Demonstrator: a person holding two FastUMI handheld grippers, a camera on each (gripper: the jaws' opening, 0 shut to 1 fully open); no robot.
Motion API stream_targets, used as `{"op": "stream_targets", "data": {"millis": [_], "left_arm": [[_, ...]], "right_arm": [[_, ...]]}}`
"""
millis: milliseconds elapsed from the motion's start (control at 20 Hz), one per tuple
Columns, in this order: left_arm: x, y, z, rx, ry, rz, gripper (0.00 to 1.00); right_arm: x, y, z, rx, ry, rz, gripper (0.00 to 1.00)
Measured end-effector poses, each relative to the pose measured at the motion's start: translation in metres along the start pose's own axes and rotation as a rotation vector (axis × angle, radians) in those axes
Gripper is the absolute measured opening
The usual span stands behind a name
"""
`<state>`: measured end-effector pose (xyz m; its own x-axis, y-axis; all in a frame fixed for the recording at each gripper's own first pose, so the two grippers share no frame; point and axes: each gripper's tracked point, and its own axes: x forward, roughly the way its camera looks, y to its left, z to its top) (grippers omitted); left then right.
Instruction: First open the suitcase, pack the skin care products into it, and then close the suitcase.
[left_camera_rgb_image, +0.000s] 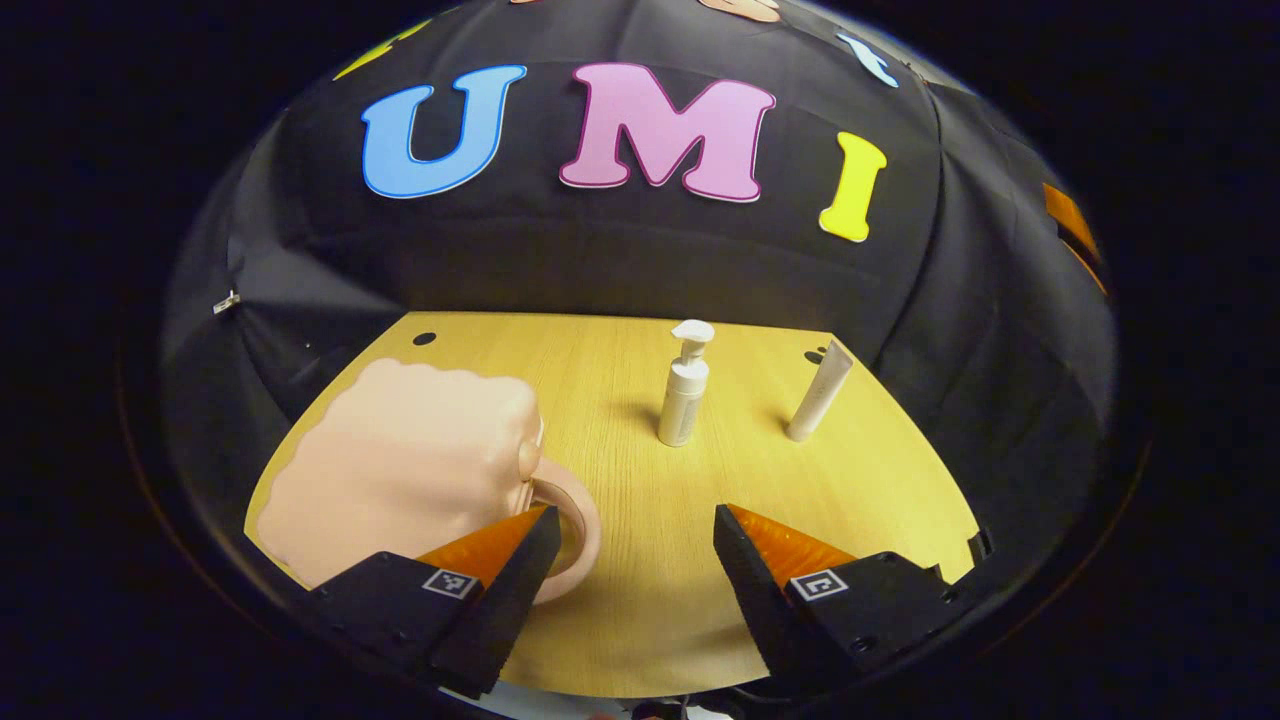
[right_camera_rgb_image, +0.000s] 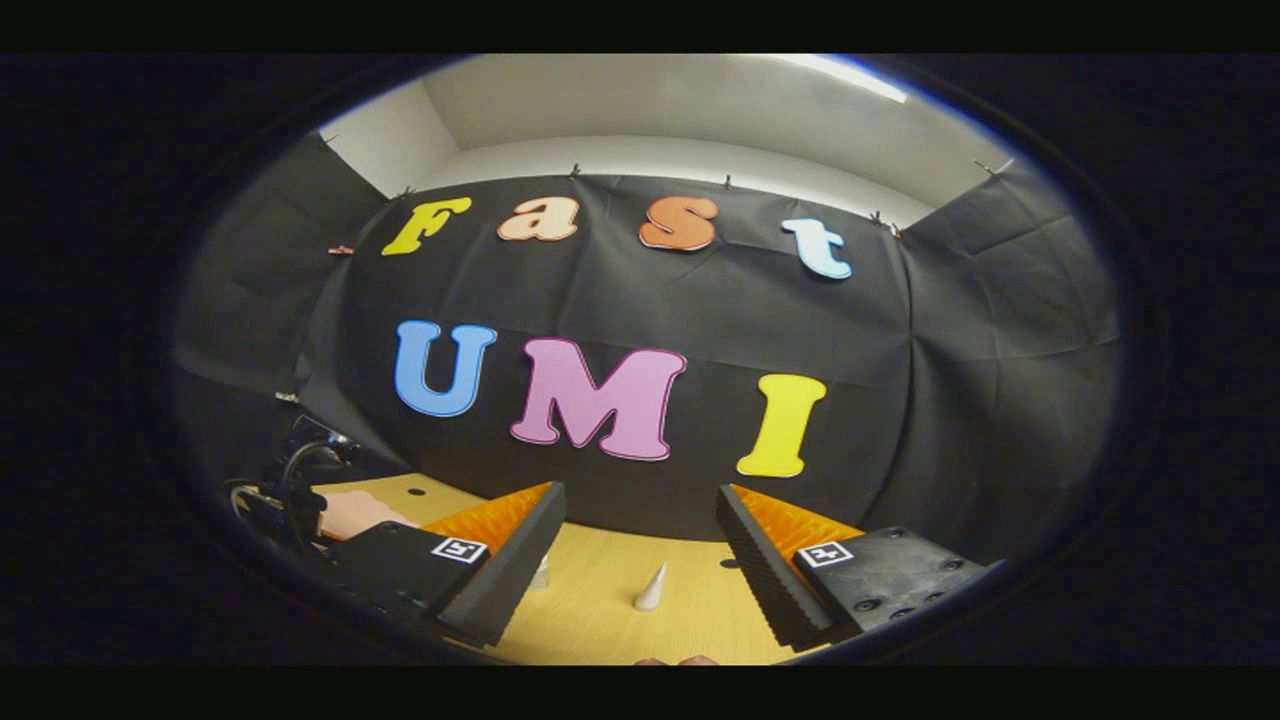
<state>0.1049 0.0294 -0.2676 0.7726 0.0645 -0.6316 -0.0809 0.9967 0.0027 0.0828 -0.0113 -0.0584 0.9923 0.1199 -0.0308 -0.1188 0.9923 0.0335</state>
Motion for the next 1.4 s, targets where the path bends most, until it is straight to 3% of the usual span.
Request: {"op": "stream_targets", "data": {"millis": [150, 300, 650, 850, 950, 1100, 1400], "left_arm": [[0.033, 0.005, -0.011, -0.012, 0.069, 0.047, 0.97], [0.06, 0.014, -0.019, -0.045, 0.11, 0.08, 0.97], [0.094, 0.035, -0.04, -0.027, 0.178, 0.129, 0.95], [0.098, 0.038, -0.04, -0.012, 0.168, 0.128, 0.74], [0.092, 0.034, -0.038, -0.004, 0.184, 0.116, 0.21], [0.082, 0.032, -0.027, -0.026, 0.206, 0.084, 0.13], [0.024, 0.043, 0.033, 0.01, 0.121, 0.016, 0.11]], "right_arm": [[0.027, -0.013, -0.025, 0.047, 0.041, 0.031, 0.95], [0.05, -0.04, -0.039, 0.025, 0.046, 0.002, 0.96], [0.063, -0.05, -0.063, 0.04, 0.088, 0.021, 0.96], [0.061, -0.053, -0.059, 0.035, 0.081, 0.008, 0.96], [0.06, -0.054, -0.058, 0.038, 0.083, -0.004, 0.96], [0.054, -0.053, -0.054, 0.031, 0.08, -0.026, 0.96], [0.048, -0.026, -0.039, 0.007, 0.057, -0.056, 0.96]]}}
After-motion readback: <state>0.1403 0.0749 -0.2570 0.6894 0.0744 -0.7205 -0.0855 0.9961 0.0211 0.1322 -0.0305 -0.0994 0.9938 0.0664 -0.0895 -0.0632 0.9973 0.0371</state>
